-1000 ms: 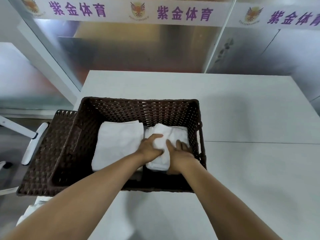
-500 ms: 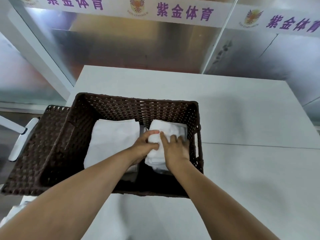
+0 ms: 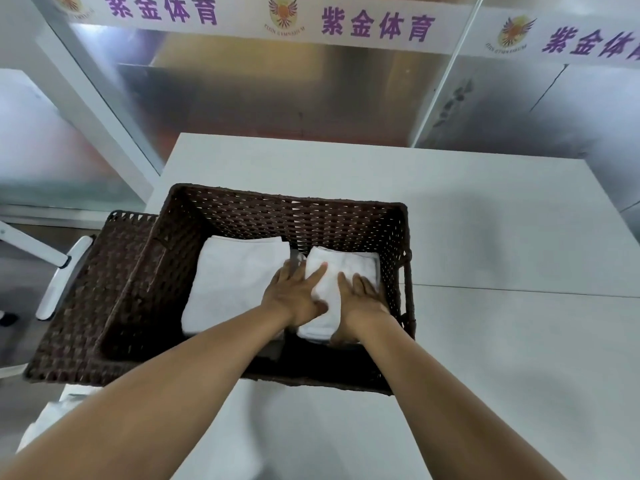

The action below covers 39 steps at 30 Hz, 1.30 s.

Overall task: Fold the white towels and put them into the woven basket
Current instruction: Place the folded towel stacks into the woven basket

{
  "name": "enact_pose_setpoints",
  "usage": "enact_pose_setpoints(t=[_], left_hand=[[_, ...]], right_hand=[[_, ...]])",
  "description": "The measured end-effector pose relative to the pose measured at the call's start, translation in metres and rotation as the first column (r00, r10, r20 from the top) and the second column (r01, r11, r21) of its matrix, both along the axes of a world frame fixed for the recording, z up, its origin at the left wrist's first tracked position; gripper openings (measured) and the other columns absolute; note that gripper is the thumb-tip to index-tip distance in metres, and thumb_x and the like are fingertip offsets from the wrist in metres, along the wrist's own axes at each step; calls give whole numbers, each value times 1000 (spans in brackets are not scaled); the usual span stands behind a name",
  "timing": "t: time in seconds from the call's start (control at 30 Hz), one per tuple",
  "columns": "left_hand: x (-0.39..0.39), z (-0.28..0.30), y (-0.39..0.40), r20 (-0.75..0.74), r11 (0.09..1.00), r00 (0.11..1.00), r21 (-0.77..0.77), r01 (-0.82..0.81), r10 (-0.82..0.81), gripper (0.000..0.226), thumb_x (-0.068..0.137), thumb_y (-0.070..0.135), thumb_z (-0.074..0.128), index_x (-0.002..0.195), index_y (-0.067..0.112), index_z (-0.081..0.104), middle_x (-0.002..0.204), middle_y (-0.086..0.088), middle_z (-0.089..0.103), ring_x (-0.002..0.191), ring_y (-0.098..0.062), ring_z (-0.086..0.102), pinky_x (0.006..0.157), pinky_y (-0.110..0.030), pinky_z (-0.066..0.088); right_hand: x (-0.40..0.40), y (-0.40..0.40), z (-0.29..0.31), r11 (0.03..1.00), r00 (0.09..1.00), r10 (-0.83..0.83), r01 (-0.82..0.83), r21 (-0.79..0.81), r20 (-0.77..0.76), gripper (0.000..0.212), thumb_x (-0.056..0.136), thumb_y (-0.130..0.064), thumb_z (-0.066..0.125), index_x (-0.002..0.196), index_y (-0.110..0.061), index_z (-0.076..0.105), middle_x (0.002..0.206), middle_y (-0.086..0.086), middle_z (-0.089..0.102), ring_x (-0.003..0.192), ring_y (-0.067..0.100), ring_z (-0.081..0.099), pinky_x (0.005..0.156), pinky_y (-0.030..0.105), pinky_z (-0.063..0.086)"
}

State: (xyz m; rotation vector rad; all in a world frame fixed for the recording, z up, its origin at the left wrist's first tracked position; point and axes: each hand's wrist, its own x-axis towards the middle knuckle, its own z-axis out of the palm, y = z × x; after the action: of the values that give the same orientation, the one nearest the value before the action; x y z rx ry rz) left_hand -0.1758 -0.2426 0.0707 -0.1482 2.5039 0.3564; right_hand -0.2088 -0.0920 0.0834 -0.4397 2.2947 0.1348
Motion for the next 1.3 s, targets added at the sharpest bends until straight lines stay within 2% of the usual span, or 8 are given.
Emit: enact_pose_setpoints(t=[0.1,0.2,0.33,0.43,0.57,0.77,1.1,1.3], left_hand=[[1,3,2,2,999,1000,-41,-29,29,84,93,66,40,156,47,-12,168,-3,-15,153,-30,-17,124,-49,-2],[1,12,2,0,999,999,-38,-40,40,83,93,65,44,157,46,-5,167,-4,-18,154,-32,-12,124,-50,3],[9,28,-3,-97,999,995,-29,20,-23,75,94,58,49,158,41,13,168,-5,-2,153,-36,4,121,-50,14],[24,45,-13,-206,998,977,-27,51,-55,67,95,50,52,155,37,25,165,-4,14,150,-36,16,118,-50,21],[52,75,-29,-406,997,911,-64,50,-72,55,95,38,52,148,28,40,159,-5,30,145,-34,28,115,-47,28],[109,113,-57,-623,999,782,-33,9,-27,44,87,29,60,131,27,59,146,-6,49,132,-33,46,106,-47,37],[235,149,-119,-755,999,654,44,-21,47,36,91,28,61,127,26,61,140,-2,52,132,-28,44,108,-46,35],[314,134,-161,-741,994,663,64,-92,109,36,93,28,60,129,25,59,140,0,50,131,-28,42,109,-45,33]], right_hand=[[0,4,1,1000,999,-1,1,-7,-36,131,82,-41,81,158,-20,-24,168,6,-22,155,23,-20,124,43,-8],[1,5,11,998,997,48,-50,-36,-52,131,81,-47,80,159,-20,-21,169,6,-19,156,24,-18,125,41,-6],[3,5,22,975,988,88,-111,-194,-123,121,83,-49,76,162,-25,-12,171,4,-7,157,23,-6,127,43,-2],[12,3,40,931,982,-16,-54,-361,-187,95,93,-35,65,163,-25,2,171,3,6,156,28,10,126,45,11],[32,-3,64,864,917,-196,-7,-503,-349,69,96,-29,57,158,-23,27,160,2,35,141,34,38,113,46,35],[78,-27,93,820,856,-260,-49,-571,-448,59,96,-30,55,152,-24,39,154,1,42,138,26,43,113,43,34],[192,-88,113,704,765,-345,-173,-689,-544,50,95,-27,58,144,-23,49,138,-1,50,122,23,51,104,44,41],[266,-126,98,645,762,-361,-213,-734,-538,48,93,-26,60,141,-24,52,133,-4,53,121,20,51,105,41,40]])
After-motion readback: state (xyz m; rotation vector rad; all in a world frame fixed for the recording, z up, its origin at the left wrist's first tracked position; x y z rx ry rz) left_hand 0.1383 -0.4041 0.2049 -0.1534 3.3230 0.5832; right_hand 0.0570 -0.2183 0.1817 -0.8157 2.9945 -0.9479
